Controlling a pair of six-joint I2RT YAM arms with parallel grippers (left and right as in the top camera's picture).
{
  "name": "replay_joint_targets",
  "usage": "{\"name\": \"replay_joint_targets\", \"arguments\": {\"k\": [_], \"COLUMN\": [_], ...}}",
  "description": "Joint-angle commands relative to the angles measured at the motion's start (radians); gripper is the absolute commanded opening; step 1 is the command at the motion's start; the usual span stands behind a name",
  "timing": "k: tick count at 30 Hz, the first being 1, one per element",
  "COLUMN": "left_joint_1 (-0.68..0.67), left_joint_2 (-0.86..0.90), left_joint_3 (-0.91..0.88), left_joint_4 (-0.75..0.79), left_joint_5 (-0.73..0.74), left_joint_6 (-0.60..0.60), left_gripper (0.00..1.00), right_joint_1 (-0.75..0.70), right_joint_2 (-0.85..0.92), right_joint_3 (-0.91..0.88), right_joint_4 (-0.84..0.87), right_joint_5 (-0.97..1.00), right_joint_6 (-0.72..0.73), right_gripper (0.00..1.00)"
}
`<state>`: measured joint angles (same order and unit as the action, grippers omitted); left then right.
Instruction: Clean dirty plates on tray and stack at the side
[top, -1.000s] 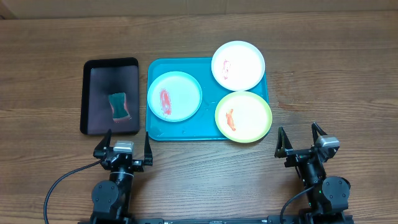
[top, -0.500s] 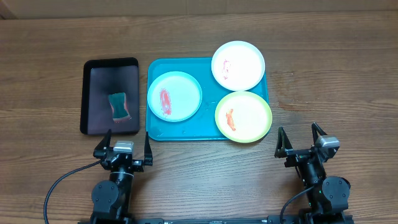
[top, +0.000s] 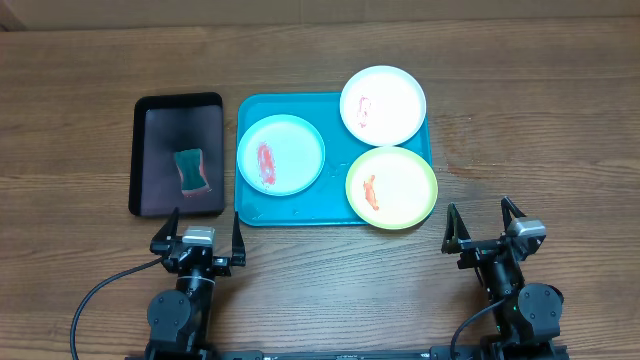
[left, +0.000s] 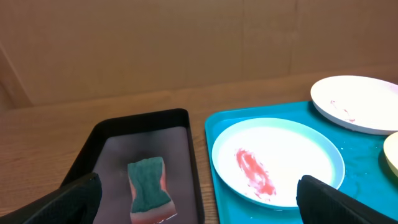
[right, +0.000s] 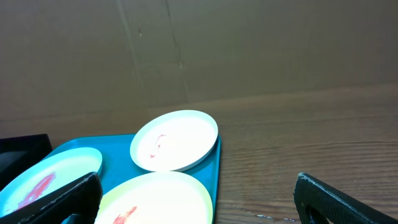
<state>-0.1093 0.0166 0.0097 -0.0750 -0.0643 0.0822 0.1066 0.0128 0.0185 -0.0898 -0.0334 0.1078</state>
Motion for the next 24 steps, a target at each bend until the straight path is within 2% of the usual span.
{"name": "replay_joint_targets", "arguments": {"k": [1,17,24], "left_joint_1": [0.006,0.006,0.006], "left_joint_2": [-0.012,-0.011,-0.011], "left_joint_3": [-0.005,-0.005,0.0], "left_joint_4": [0.004,0.003,0.108], "left_joint_5": [-0.013,-0.011,0.161], "left_joint_6": [0.019,-0.008,-0.048], "left_gripper": [1.0,1.0,1.0], "right_joint_1": [0.006,0.006,0.005], "right_joint_2": [-0.01,-0.01,-0.01], "right_joint_3": [-0.01,-0.01,-0.01], "right_joint_4": [0.009,0.008,0.031], "right_joint_5": [0.01,0.01,0.008], "right_joint_6": [-0.004,-0.004,-0.004], "right_gripper": [1.0,1.0,1.0]}}
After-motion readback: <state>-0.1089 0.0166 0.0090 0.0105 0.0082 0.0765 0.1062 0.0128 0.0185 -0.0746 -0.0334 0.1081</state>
